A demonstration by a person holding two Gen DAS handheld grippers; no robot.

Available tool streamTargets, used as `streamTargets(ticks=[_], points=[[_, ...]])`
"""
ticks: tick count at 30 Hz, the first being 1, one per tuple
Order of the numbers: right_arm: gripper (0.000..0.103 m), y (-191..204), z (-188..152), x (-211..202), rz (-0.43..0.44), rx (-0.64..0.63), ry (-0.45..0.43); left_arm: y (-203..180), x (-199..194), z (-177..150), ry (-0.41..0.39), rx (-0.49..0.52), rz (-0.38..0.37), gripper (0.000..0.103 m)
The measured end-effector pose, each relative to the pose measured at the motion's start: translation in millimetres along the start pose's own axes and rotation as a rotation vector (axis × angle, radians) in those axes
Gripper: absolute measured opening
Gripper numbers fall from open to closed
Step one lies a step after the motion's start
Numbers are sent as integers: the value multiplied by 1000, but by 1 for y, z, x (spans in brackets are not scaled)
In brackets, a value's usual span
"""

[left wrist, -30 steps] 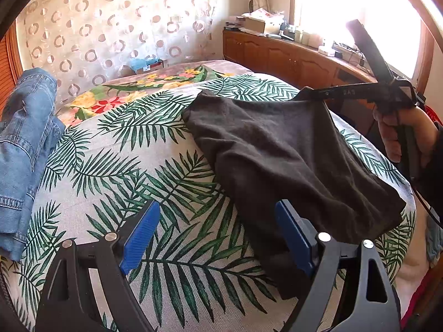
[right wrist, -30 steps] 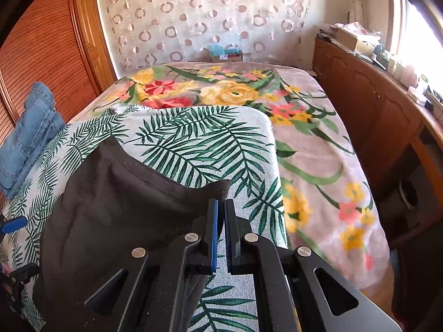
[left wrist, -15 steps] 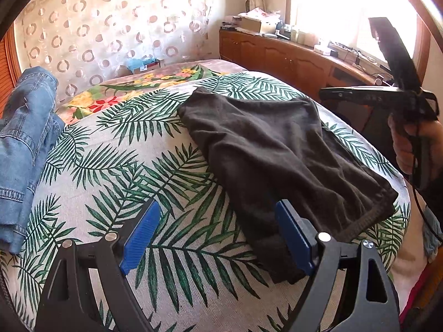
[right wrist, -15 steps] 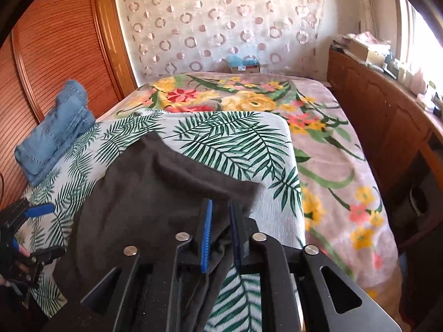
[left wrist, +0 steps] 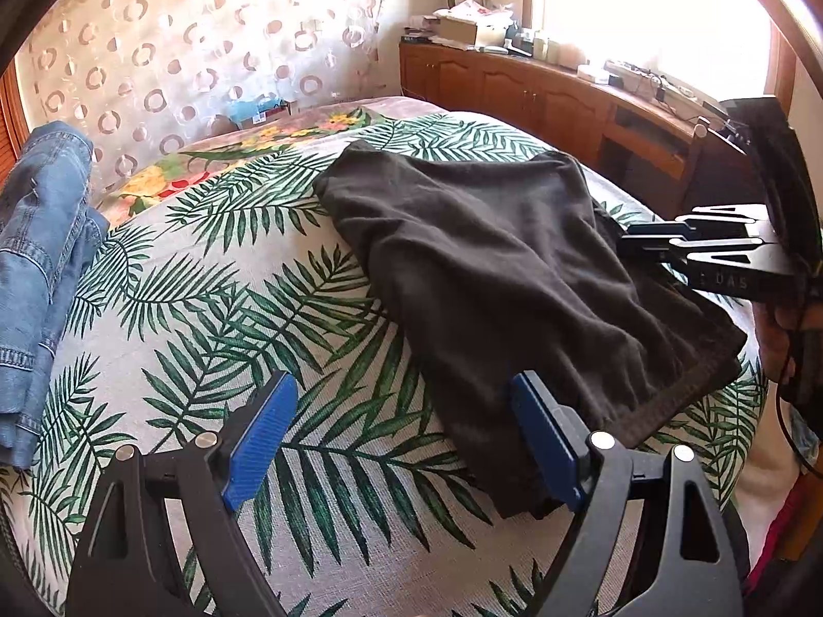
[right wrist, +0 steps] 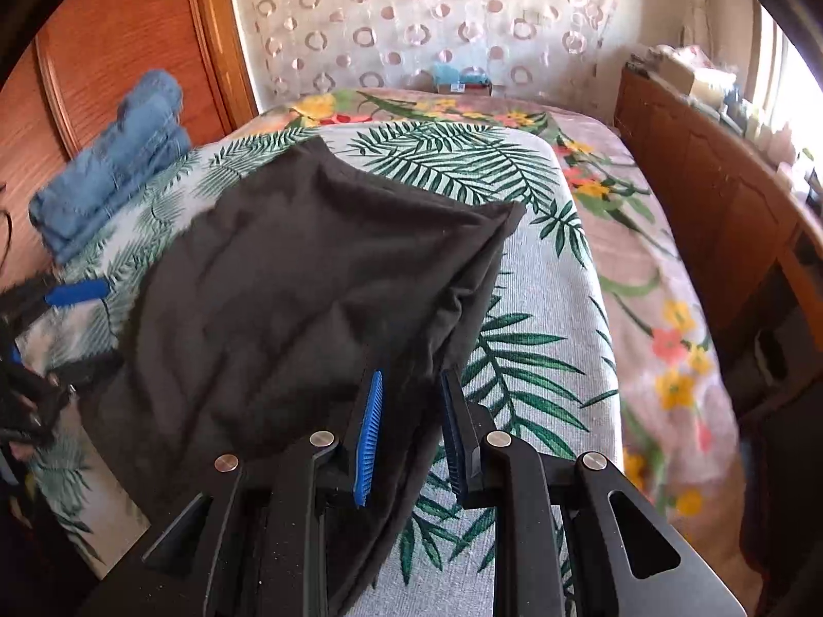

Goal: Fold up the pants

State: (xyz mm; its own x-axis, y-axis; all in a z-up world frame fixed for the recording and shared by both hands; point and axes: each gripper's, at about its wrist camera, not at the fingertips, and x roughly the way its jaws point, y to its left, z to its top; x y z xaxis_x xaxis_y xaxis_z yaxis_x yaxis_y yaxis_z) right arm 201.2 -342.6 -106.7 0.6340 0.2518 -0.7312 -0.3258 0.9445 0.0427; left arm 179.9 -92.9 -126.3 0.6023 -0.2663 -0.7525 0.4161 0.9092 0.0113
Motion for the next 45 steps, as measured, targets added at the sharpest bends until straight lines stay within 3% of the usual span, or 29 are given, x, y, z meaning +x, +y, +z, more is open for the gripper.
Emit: streamTargets(ticks=[3,6,22,27,39,45], points=[[3,5,-1,-9,-7,-4,-35,-2,1,-2,8,7,3,86],[3,5,-7,-22,-40,12,-65,-2,2,-4,14,4,1,86],[5,23,-43,-59,81,45,-99,-1,-31,-28,-19,5,-66,84],[24,30,-56,-70,90,41,-101,-11,-34,-36,-11,36,-103,67],[26,31,-77,-67,70,51,-73,-25,-25,-36,5,59,-160,26],[26,32,-78,-64,75,64,-83,-23,-26,-35,6,44,-160,26]])
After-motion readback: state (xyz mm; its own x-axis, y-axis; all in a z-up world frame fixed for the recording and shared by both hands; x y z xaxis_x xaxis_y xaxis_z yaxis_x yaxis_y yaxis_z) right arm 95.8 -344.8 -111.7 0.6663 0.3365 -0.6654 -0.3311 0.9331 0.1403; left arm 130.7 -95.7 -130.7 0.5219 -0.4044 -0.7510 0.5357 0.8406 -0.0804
